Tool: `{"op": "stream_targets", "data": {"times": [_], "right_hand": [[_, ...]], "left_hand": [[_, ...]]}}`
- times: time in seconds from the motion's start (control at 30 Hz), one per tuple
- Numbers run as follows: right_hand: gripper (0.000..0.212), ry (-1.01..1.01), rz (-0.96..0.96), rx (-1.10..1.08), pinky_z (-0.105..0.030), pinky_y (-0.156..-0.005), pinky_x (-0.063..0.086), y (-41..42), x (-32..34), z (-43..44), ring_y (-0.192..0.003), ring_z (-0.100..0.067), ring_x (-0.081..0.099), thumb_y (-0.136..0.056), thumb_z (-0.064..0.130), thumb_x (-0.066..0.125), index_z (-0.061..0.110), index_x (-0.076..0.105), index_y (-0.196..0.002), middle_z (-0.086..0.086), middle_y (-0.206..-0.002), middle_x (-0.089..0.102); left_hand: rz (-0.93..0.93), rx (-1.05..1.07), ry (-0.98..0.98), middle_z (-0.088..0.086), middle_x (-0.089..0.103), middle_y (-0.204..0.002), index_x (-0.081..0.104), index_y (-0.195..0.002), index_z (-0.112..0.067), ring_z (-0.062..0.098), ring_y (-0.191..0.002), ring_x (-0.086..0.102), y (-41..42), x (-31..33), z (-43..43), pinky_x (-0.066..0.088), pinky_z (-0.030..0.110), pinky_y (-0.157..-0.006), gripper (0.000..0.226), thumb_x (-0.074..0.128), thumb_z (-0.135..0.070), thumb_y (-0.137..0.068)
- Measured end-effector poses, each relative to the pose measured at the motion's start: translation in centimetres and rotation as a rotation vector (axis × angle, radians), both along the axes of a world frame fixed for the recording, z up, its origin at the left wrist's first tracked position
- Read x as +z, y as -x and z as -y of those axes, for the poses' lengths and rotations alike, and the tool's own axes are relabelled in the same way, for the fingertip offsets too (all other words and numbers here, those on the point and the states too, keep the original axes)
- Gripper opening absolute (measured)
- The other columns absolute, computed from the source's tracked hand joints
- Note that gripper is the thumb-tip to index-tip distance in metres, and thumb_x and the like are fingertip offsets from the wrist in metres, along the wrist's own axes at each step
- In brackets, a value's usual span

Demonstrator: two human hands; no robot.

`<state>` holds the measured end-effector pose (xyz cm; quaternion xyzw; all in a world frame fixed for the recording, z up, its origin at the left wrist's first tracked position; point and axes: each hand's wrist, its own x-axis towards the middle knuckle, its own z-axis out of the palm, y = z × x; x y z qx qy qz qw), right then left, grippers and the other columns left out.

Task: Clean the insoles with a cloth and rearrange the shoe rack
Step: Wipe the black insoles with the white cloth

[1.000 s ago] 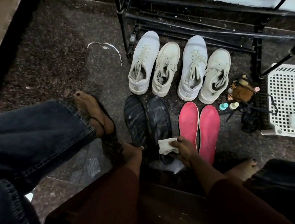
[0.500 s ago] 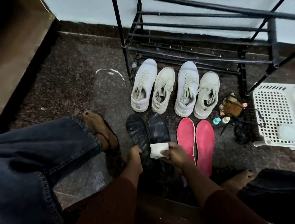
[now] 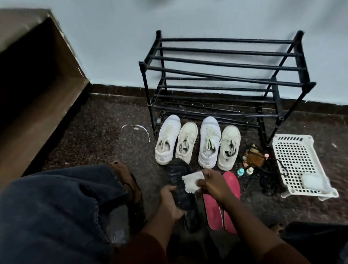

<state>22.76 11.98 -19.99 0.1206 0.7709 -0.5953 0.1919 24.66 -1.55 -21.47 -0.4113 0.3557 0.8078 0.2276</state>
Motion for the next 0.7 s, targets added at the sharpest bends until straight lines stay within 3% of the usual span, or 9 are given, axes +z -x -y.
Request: {"op": "stream_targets", "data": {"times": [0.07, 0.13, 0.2, 0.3, 0.4, 0.5, 0.6, 0.7], "right_hand": [[0.024, -0.128, -0.095, 0.042, -0.045, -0.071, 0.051, 0.6, 1.0, -0.3, -0.074, -0.028, 0.065, -0.059, 0.032, 0.055, 0.019, 0.069, -0.073, -0.003, -0.073, 0.069], [0.02, -0.258, -0.199, 0.105, -0.04, -0.068, 0.049, 0.8, 2.8, -0.1, -0.073, -0.023, 0.063, -0.068, 0.038, 0.053, 0.023, 0.066, -0.073, 0.003, -0.071, 0.067], [0.016, -0.368, -0.34, 0.159, -0.037, -0.065, 0.046, 0.9, 4.7, 0.2, -0.072, -0.021, 0.06, -0.078, 0.035, 0.05, 0.029, 0.064, -0.075, 0.005, -0.071, 0.065], [0.026, -0.551, -0.487, 0.363, -0.037, -0.07, 0.047, 1.5, 5.9, 0.4, -0.089, -0.029, 0.062, -0.085, 0.022, 0.046, 0.019, 0.065, -0.103, -0.008, -0.099, 0.068], [0.042, -0.669, -0.509, 0.509, -0.039, -0.076, 0.048, 2.8, 6.8, -0.4, -0.103, -0.027, 0.058, -0.082, 0.029, 0.031, 0.021, 0.054, -0.117, -0.005, -0.117, 0.058], [0.037, -0.64, -0.547, 0.59, -0.042, -0.083, 0.048, 5.4, 8.6, -1.8, -0.11, -0.028, 0.053, -0.087, 0.016, 0.043, 0.011, 0.05, -0.122, -0.009, -0.126, 0.05], [0.027, -0.664, -0.59, 0.566, -0.042, -0.077, 0.05, 8.2, 11.0, -2.9, -0.101, -0.029, 0.059, -0.08, 0.01, 0.055, 0.011, 0.059, -0.107, -0.009, -0.114, 0.059], [0.026, -0.641, -0.601, 0.409, -0.04, -0.064, 0.05, 9.5, 12.7, -3.4, -0.078, -0.031, 0.064, -0.072, 0.016, 0.045, 0.009, 0.067, -0.084, -0.013, -0.083, 0.068]], "left_hand": [[-0.043, -0.043, -0.078, 0.017, 0.066, -0.062, 0.073, -0.063, 0.002, 0.027, -0.05, 0.065, 0.8, 1.9, -0.5, 0.054, 0.028, -0.048, 0.046, 0.037, -0.023, -0.075], [-0.09, -0.045, -0.156, 0.018, 0.069, -0.07, 0.073, -0.079, 0.002, 0.028, -0.059, 0.068, 1.9, 3.5, -0.9, 0.057, 0.031, -0.053, 0.047, 0.037, -0.029, -0.081], [-0.125, -0.028, -0.211, 0.017, 0.069, -0.084, 0.065, -0.1, -0.001, 0.029, -0.071, 0.069, 3.3, 4.4, -1.3, 0.059, 0.034, -0.062, 0.05, 0.036, -0.041, -0.091], [-0.131, -0.051, -0.268, 0.021, 0.061, -0.107, 0.054, -0.124, 0.002, 0.032, -0.091, 0.063, 6.3, 5.5, -2.4, 0.056, 0.038, -0.076, 0.059, 0.04, -0.043, -0.089], [-0.181, -0.067, -0.33, 0.022, 0.058, -0.112, 0.05, -0.129, 0.004, 0.033, -0.096, 0.06, 9.6, 6.8, -3.7, 0.054, 0.04, -0.082, 0.061, 0.04, -0.041, -0.088], [-0.228, -0.16, -0.36, 0.02, 0.055, -0.118, 0.048, -0.133, 0.002, 0.033, -0.103, 0.056, 12.8, 8.4, -4.7, 0.049, 0.042, -0.091, 0.059, 0.038, -0.04, -0.092], [-0.296, -0.202, -0.408, 0.02, 0.043, -0.139, 0.042, -0.139, 0.0, 0.034, -0.125, 0.042, 15.1, 10.2, -5.8, 0.041, 0.047, -0.1, 0.06, 0.038, -0.038, -0.092], [-0.305, -0.253, -0.427, 0.023, 0.046, -0.136, 0.051, -0.13, 0.004, 0.036, -0.121, 0.047, 16.2, 11.5, -6.8, 0.042, 0.047, -0.102, 0.059, 0.036, -0.041, -0.095]]}}
